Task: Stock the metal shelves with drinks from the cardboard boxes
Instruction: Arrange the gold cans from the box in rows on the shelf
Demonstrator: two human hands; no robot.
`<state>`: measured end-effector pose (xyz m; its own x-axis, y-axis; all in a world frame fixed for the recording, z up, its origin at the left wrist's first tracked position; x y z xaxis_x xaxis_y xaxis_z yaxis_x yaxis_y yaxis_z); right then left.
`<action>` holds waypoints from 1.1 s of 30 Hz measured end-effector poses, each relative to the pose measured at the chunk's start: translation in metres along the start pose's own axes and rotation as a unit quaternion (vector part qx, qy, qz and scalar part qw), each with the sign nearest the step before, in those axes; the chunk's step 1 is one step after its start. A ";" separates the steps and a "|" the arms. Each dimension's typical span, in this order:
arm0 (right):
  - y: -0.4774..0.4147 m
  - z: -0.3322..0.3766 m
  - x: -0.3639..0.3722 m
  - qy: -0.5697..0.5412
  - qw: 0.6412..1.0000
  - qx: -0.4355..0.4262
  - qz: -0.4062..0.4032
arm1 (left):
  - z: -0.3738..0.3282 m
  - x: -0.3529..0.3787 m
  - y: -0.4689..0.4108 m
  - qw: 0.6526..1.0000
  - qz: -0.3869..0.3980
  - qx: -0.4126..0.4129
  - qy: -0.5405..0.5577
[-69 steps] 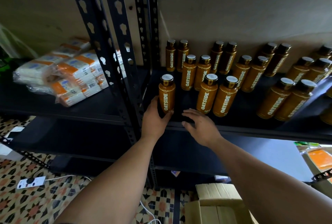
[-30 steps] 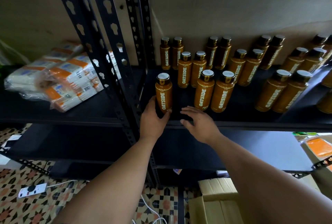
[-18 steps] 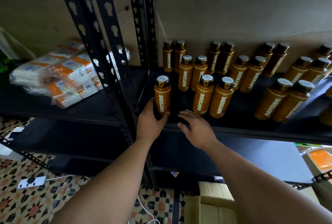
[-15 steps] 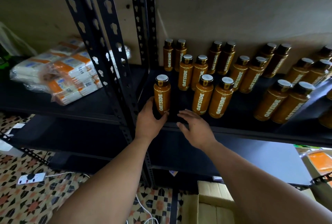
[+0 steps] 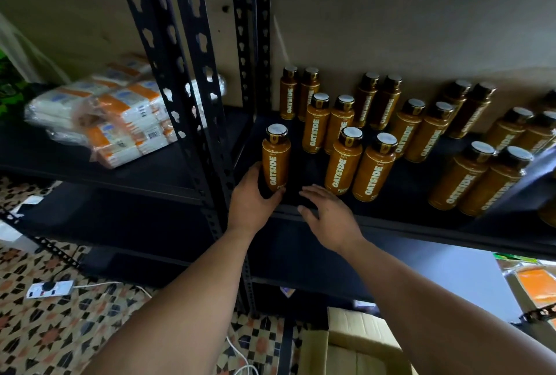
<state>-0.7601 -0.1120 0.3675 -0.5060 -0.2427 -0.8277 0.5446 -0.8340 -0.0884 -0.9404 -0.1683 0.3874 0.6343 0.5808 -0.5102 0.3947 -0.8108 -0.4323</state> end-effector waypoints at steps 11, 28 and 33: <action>0.000 -0.001 0.001 -0.001 1.000 0.008 -0.006 | 0.004 0.002 -0.001 1.000 0.016 0.006 -0.004; 0.000 0.007 -0.006 -0.008 0.998 0.035 0.042 | 0.001 -0.006 0.003 0.999 0.053 0.000 0.005; 0.001 0.026 -0.035 -0.013 0.993 0.059 0.102 | -0.042 -0.034 0.004 0.996 0.007 0.091 -0.006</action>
<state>-0.7592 -0.1171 0.4105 -0.4107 -0.4245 -0.8070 0.5570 -0.8175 0.1466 -0.9328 -0.1947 0.4341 0.6312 0.5707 -0.5253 0.2573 -0.7929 -0.5523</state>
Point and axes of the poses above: each hand's wrist, its own y-axis away from the middle knuckle, its own x-axis out of the palm, z = x × y, the point moved 7 cm from there along -y, towards the middle knuckle, and after that the axes turned 4 degrees about x, right-handed, at the moved point
